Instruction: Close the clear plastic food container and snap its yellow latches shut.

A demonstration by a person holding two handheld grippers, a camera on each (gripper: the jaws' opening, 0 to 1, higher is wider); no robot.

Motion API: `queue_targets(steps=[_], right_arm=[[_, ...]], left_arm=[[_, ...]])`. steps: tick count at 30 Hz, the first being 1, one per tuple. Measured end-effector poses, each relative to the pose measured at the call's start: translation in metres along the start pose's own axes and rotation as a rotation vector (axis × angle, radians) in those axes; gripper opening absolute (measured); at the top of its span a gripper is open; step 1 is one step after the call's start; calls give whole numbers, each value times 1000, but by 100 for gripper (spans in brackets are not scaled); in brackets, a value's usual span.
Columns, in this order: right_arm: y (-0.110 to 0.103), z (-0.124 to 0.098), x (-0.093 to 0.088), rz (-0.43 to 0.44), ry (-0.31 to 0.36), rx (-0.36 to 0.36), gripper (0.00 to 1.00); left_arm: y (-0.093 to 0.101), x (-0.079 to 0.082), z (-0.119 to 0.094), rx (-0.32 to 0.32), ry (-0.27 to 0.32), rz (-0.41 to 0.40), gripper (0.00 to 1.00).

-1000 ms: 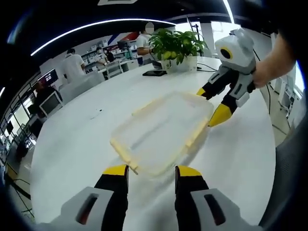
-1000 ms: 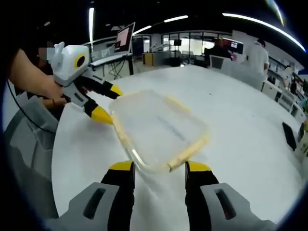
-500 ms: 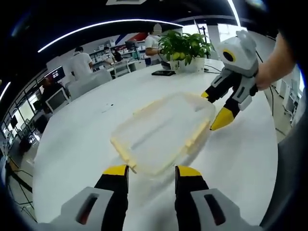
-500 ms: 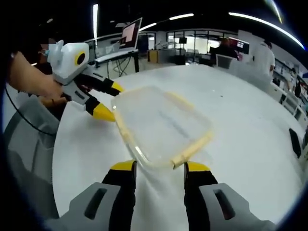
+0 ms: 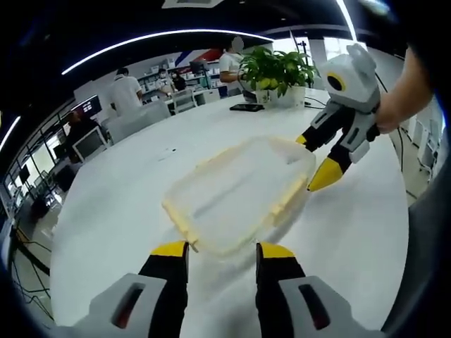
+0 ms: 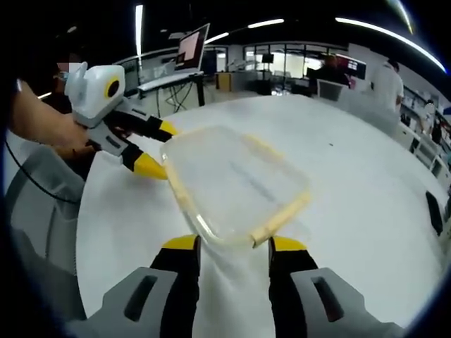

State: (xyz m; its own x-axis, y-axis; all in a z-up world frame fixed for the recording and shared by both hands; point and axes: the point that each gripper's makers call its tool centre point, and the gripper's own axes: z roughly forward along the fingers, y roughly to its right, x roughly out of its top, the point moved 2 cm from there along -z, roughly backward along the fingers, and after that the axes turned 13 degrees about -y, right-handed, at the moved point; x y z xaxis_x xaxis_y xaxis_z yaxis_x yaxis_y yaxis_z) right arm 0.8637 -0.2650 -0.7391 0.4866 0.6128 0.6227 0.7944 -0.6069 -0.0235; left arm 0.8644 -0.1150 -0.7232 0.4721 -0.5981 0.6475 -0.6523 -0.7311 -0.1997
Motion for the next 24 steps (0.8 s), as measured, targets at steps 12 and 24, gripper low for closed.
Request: queue_targets(steps=[12,24], right_arm=[[-1,-25,-6,51,-21,-26,45],[-39,-90,-32,187,15,-145,54]], left_arm=[[0,-5,-13,-1,24,-136,33],[11,-30,-87,8,50,-237,39]])
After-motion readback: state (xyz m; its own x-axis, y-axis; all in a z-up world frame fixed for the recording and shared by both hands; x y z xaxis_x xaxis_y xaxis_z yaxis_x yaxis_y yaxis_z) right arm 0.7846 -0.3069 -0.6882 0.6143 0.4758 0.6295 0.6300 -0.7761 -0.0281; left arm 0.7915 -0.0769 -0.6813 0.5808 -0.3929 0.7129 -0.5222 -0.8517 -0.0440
